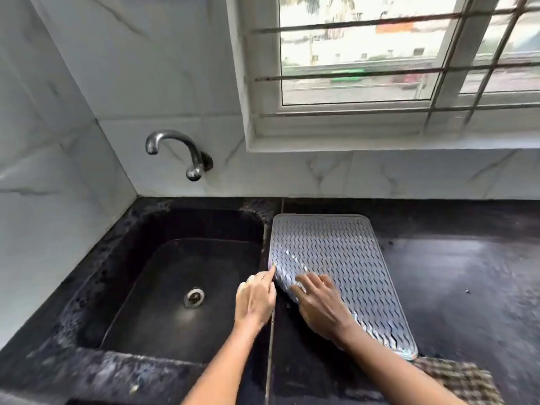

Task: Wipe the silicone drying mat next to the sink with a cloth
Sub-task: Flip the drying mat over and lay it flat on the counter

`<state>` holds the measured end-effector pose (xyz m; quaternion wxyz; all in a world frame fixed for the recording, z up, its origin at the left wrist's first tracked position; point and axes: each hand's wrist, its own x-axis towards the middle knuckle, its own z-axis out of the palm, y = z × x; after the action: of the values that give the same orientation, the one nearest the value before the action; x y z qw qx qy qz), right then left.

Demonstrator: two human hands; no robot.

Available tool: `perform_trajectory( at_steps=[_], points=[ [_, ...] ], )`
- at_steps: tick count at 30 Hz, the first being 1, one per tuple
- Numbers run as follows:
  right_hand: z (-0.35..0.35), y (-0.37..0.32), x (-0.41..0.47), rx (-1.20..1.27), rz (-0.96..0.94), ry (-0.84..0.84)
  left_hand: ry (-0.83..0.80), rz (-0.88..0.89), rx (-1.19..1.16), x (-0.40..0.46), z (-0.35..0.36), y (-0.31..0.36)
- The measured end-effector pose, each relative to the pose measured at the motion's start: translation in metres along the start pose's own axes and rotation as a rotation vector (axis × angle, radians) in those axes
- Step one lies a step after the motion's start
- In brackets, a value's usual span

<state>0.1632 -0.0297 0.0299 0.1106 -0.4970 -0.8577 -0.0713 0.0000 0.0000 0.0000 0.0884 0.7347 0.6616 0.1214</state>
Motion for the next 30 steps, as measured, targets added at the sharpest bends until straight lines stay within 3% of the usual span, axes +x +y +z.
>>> perform_trajectory(
  at_steps=[2, 5, 8, 12, 17, 25, 30],
  points=[
    [0.005, -0.008, -0.001, 0.036, -0.033, 0.005, 0.005, -0.159, -0.264, 0.001, 0.006, -0.003],
    [0.016, -0.024, -0.009, 0.071, -0.051, -0.063, -0.127, -0.39, -0.644, 0.004, 0.014, 0.001],
    [0.021, -0.032, -0.012, 0.117, 0.095, -0.106, -0.24, -0.436, -0.897, 0.007, 0.013, 0.009],
    [0.016, -0.028, -0.012, 0.086, 0.321, -0.147, -0.195, -0.383, -0.936, 0.017, 0.008, 0.018],
    [0.016, -0.011, -0.014, 0.123, 0.355, -0.205, -0.294, -0.273, -1.161, 0.023, 0.006, 0.038],
    [0.006, 0.011, -0.016, 0.014, 0.497, -0.158, -0.196, -0.277, -0.908, 0.025, 0.012, 0.06],
    [0.017, 0.018, -0.016, 0.177, 0.64, -0.155, -0.325, -0.332, -1.028, 0.019, 0.003, 0.065]
  ],
)
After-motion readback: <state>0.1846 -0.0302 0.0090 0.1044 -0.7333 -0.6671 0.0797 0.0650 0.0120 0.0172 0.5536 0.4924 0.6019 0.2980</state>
